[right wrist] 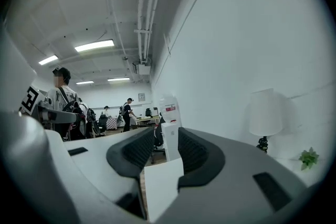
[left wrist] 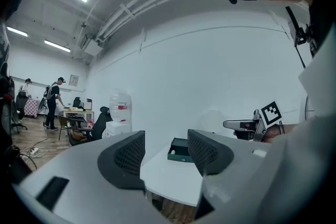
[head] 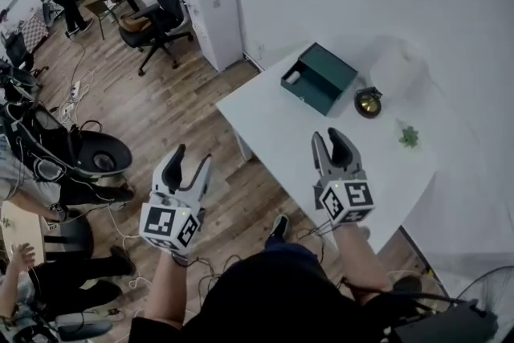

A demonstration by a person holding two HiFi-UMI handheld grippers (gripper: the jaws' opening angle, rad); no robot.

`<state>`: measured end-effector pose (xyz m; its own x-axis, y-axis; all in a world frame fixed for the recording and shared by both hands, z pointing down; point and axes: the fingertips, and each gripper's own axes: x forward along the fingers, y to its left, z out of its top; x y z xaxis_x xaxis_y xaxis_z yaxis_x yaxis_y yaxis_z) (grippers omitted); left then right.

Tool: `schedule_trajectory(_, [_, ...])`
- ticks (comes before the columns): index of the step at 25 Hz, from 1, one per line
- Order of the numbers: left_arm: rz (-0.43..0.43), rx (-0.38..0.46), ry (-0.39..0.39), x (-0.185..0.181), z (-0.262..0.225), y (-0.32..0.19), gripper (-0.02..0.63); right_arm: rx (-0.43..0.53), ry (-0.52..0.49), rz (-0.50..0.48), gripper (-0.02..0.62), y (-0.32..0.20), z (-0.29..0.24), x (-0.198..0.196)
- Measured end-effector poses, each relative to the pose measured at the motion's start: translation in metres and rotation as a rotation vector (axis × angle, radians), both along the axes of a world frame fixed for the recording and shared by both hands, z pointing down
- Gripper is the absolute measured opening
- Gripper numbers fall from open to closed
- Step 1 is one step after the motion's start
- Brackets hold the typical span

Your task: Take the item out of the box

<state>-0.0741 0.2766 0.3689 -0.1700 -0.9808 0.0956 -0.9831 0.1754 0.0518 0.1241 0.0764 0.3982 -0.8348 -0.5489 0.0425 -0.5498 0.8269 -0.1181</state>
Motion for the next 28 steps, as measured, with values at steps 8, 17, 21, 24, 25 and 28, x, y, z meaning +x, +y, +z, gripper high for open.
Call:
schedule_trajectory(8, [-0.001, -0.046, -0.001, -0.013, 0.007, -0.084, 0.249, -0.084, -0.023, -0.012, 0.143, -0.096, 0.015, -0.023])
schedule_trajectory(17, [0.069, -0.093, 0.028, -0.045, 0.020, -0.159, 0.249, -0.182, 0.000, 0.039, 0.138, -0.155, 0.036, -0.043])
schedule_trajectory(21, [0.179, -0.087, 0.050, -0.061, 0.035, -0.211, 0.249, -0.242, -0.005, 0.106, 0.138, -0.185, 0.049, -0.049])
schedule_trajectory(24, [0.269, -0.081, 0.062, -0.084, 0.048, -0.251, 0.249, -0.259, -0.006, 0.182, 0.140, -0.206, 0.055, -0.061])
schedule_trajectory(25, [0.296, -0.081, 0.064, -0.095, 0.052, -0.263, 0.249, -0.259, -0.004, 0.211, 0.138, -0.213, 0.056, -0.067])
schedule_trajectory(28, [0.382, -0.083, 0.073, -0.128, 0.059, -0.299, 0.249, -0.264, 0.015, 0.298, 0.137, -0.230, 0.057, -0.088])
